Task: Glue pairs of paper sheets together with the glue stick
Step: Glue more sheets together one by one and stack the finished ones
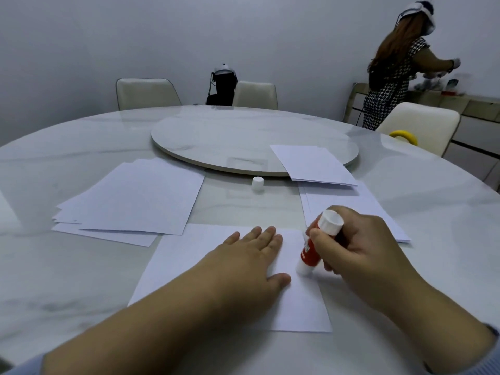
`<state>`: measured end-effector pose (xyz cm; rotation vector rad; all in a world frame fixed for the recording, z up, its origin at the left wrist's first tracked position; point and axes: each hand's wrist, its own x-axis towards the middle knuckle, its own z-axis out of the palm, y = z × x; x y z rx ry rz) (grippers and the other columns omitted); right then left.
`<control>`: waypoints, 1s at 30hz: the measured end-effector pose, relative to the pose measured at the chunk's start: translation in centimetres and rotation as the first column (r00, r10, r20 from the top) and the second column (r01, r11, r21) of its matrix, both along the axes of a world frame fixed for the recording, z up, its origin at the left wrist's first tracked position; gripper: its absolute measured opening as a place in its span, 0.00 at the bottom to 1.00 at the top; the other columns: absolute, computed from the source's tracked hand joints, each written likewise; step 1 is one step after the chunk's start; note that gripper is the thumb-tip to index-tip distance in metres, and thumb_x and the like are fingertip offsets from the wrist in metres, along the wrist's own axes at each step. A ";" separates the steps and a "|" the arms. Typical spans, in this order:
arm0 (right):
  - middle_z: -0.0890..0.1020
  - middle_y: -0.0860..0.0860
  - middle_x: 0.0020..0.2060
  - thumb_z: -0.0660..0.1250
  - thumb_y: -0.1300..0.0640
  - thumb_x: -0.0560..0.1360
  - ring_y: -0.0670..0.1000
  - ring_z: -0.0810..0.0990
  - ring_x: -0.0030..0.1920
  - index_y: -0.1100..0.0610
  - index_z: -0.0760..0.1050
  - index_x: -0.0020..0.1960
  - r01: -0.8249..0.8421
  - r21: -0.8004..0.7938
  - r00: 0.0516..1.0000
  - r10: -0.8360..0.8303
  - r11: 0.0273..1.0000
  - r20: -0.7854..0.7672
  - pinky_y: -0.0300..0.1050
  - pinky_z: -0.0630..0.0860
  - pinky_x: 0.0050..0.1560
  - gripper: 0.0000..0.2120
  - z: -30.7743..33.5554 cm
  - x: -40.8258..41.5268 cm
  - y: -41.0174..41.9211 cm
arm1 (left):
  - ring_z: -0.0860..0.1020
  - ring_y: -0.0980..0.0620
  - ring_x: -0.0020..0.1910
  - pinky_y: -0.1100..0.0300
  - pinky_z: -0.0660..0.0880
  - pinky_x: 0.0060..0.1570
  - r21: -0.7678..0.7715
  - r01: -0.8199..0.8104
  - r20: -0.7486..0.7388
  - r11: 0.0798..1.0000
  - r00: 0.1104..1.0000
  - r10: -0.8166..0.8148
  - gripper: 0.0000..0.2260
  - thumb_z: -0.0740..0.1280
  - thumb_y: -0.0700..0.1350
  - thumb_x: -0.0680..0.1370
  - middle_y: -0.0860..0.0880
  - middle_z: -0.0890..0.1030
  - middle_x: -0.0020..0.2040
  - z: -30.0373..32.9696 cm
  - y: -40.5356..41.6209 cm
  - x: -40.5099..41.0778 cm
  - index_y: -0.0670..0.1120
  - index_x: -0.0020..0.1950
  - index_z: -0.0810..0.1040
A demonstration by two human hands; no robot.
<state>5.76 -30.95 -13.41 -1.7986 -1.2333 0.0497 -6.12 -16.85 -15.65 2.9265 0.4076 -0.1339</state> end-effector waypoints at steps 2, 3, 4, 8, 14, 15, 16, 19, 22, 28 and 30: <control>0.82 0.52 0.34 0.61 0.44 0.66 0.48 0.76 0.28 0.52 0.76 0.39 -0.069 0.009 0.996 0.069 0.998 -0.047 0.43 0.73 0.28 0.13 -0.1 -0.6 -1.1 | 0.39 0.59 0.75 0.58 0.38 0.74 -0.008 0.000 0.001 1.000 1.000 0.000 0.29 0.49 0.60 0.80 0.57 0.39 0.77 0.0 0.0 0.0 0.55 0.77 0.39; 0.81 0.54 0.33 0.61 0.43 0.65 0.47 0.75 0.27 0.52 0.77 0.39 -0.100 0.006 0.992 0.100 0.995 -0.073 0.40 0.71 0.28 0.14 -0.3 -0.8 -1.6 | 0.39 0.59 0.75 0.58 0.38 0.74 -0.012 0.001 0.001 1.000 1.000 -0.001 0.29 0.49 0.60 0.80 0.57 0.39 0.77 0.0 0.0 0.0 0.55 0.77 0.39; 0.80 0.55 0.33 0.61 0.43 0.65 0.46 0.74 0.27 0.52 0.77 0.40 -0.127 -0.006 0.987 0.126 0.992 -0.096 0.38 0.70 0.27 0.14 -0.4 -0.9 -1.9 | 0.39 0.59 0.75 0.58 0.39 0.74 -0.015 0.004 0.000 1.000 1.000 -0.004 0.29 0.49 0.60 0.80 0.57 0.39 0.77 0.0 0.0 0.0 0.55 0.77 0.39; 0.79 0.57 0.29 0.66 0.46 0.64 0.52 0.74 0.25 0.57 0.78 0.38 -0.164 0.125 0.932 0.195 0.978 -0.305 0.38 0.68 0.23 0.14 -0.8 -0.7 -2.0 | 0.38 0.61 0.75 0.60 0.37 0.73 -0.029 0.026 -0.001 0.999 1.000 -0.026 0.29 0.50 0.59 0.81 0.58 0.39 0.77 0.1 0.2 0.0 0.54 0.77 0.40; 0.79 0.51 0.27 0.62 0.54 0.71 0.49 0.72 0.23 0.54 0.80 0.32 0.376 0.551 0.811 0.023 0.745 -0.585 0.36 0.68 0.22 0.12 -0.4 2.2 -2.8 | 0.31 0.65 0.71 0.58 0.29 0.69 -0.191 0.386 -0.105 0.903 0.906 -0.409 0.29 0.57 0.47 0.81 0.68 0.37 0.73 1.2 0.3 -0.7 0.64 0.75 0.44; 0.79 0.51 0.27 0.62 0.54 0.71 0.49 0.72 0.22 0.54 0.80 0.32 0.400 0.556 0.803 0.013 0.729 -0.596 0.36 0.68 0.22 0.12 -0.5 2.4 -2.9 | 0.30 0.68 0.69 0.60 0.29 0.66 -0.239 0.445 -0.125 0.863 0.867 -0.481 0.32 0.58 0.42 0.79 0.73 0.36 0.71 1.4 0.2 -0.7 0.67 0.73 0.46; 0.79 0.51 0.27 0.62 0.54 0.71 0.49 0.72 0.22 0.54 0.80 0.33 0.411 0.556 0.802 0.003 0.722 -0.598 0.36 0.68 0.22 0.12 -0.6 2.4 -2.9 | 0.30 0.73 0.67 0.63 0.31 0.65 -0.277 0.471 -0.133 0.838 0.844 -0.519 0.35 0.58 0.38 0.77 0.78 0.36 0.67 1.5 0.2 -0.8 0.69 0.72 0.48; 0.81 0.52 0.29 0.62 0.55 0.73 0.49 0.73 0.23 0.55 0.79 0.36 0.378 0.535 0.833 -0.026 0.756 -0.552 0.36 0.70 0.23 0.11 -0.9 2.1 -2.6 | 0.41 0.77 0.68 0.75 0.37 0.63 -0.298 0.385 0.042 0.873 0.919 -0.391 0.31 0.59 0.39 0.75 0.78 0.45 0.68 1.6 0.5 -0.6 0.68 0.70 0.59; 0.83 0.52 0.31 0.62 0.59 0.79 0.50 0.76 0.25 0.54 0.79 0.37 0.328 0.503 0.878 -0.063 0.800 -0.474 0.39 0.73 0.25 0.13 -0.8 1.8 -1.8 | 0.46 0.69 0.72 0.76 0.40 0.62 -0.246 0.098 0.207 0.964 0.977 -0.047 0.23 0.55 0.57 0.80 0.66 0.51 0.75 1.1 0.8 0.1 0.62 0.74 0.56; 0.85 0.43 0.40 0.65 0.53 0.76 0.47 0.83 0.40 0.48 0.78 0.45 0.150 0.203 0.968 -0.102 0.967 -0.229 0.46 0.81 0.44 0.03 -0.3 1.9 1.3 | 0.39 0.62 0.74 0.63 0.36 0.70 -0.080 0.004 0.016 0.997 1.000 -0.003 0.30 0.52 0.61 0.80 0.59 0.40 0.77 0.5 2.0 0.8 0.57 0.77 0.43; 0.84 0.39 0.40 0.65 0.52 0.77 0.44 0.83 0.41 0.46 0.77 0.47 0.117 0.116 0.983 -0.098 0.986 -0.157 0.47 0.79 0.46 0.02 -0.3 2.3 2.5 | 0.39 0.63 0.74 0.62 0.37 0.71 -0.065 -0.013 0.005 0.998 1.000 0.013 0.29 0.52 0.60 0.80 0.59 0.40 0.77 0.6 2.8 0.3 0.56 0.77 0.43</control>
